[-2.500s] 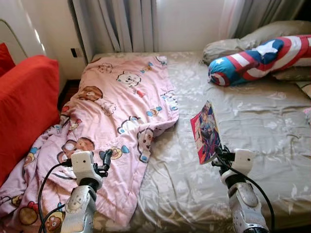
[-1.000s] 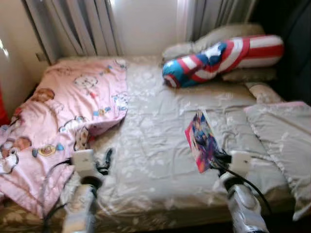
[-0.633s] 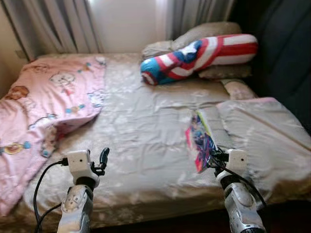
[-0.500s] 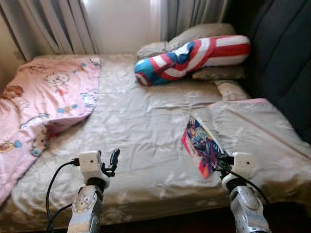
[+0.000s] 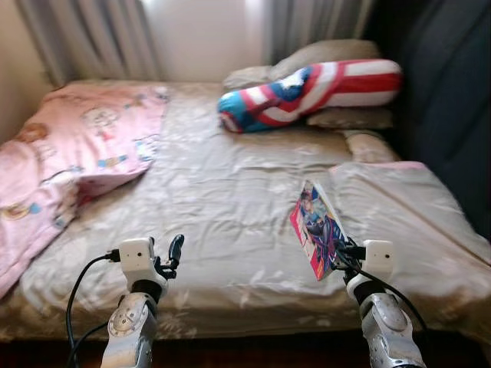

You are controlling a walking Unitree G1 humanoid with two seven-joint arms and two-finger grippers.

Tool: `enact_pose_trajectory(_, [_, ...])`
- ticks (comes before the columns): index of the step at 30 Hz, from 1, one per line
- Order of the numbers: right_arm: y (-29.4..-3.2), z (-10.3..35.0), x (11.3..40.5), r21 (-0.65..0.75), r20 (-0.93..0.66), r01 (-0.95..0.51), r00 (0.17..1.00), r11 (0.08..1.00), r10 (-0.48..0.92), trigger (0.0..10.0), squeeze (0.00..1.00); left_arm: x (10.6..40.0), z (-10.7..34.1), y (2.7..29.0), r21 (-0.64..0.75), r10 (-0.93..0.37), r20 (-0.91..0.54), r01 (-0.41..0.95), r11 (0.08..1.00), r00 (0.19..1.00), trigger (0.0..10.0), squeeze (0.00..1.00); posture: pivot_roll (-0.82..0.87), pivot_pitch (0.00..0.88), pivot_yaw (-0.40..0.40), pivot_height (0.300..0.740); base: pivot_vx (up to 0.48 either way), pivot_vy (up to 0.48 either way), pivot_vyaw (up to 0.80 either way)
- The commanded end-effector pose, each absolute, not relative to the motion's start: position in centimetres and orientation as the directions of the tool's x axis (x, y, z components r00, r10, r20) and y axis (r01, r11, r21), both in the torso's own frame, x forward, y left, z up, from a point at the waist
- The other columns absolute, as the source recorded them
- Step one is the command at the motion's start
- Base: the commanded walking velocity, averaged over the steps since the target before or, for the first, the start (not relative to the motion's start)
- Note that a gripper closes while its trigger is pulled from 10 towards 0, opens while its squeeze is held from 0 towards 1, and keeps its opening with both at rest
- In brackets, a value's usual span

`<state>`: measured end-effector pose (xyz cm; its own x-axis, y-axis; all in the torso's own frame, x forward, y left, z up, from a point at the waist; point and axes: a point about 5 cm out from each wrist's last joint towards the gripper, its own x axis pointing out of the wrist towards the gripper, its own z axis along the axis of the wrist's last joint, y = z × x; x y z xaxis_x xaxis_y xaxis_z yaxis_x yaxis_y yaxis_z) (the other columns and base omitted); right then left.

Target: Clean up the room

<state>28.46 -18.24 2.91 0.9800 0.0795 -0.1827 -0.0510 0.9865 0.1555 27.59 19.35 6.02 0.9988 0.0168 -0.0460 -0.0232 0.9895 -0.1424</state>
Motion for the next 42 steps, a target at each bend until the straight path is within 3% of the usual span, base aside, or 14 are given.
enact_pose_trajectory(1, [-17.87,4.34,29.22,0.150,-0.110,-0.076,0.990,0.986,0.093,10.0,0.00,27.58,6.12,19.49,-0.143,0.020,-0.044,-0.026,0.989,0.999,10.0,0.00,0.01,0.034,-0.041,0.740,0.000,0.000,0.43])
enact_pose_trajectory(16, [-17.91,4.05,29.17,0.161,-0.129,-0.052,0.989,0.986,0.073,10.0,0.00,27.46,6.02,19.41,-0.140,0.006,-0.050,-0.013,0.990,0.999,10.0,0.00,0.01,0.047,-0.043,0.740,0.000,0.000,0.03])
enact_pose_trajectory(42, [-17.95,4.02,29.17,0.167,-0.130,-0.018,0.991,0.986,0.040,10.0,0.00,27.30,6.15,19.48,-0.145,0.004,-0.044,-0.010,0.989,0.999,10.0,0.00,0.02,0.055,-0.048,0.740,0.298,0.000,0.00])
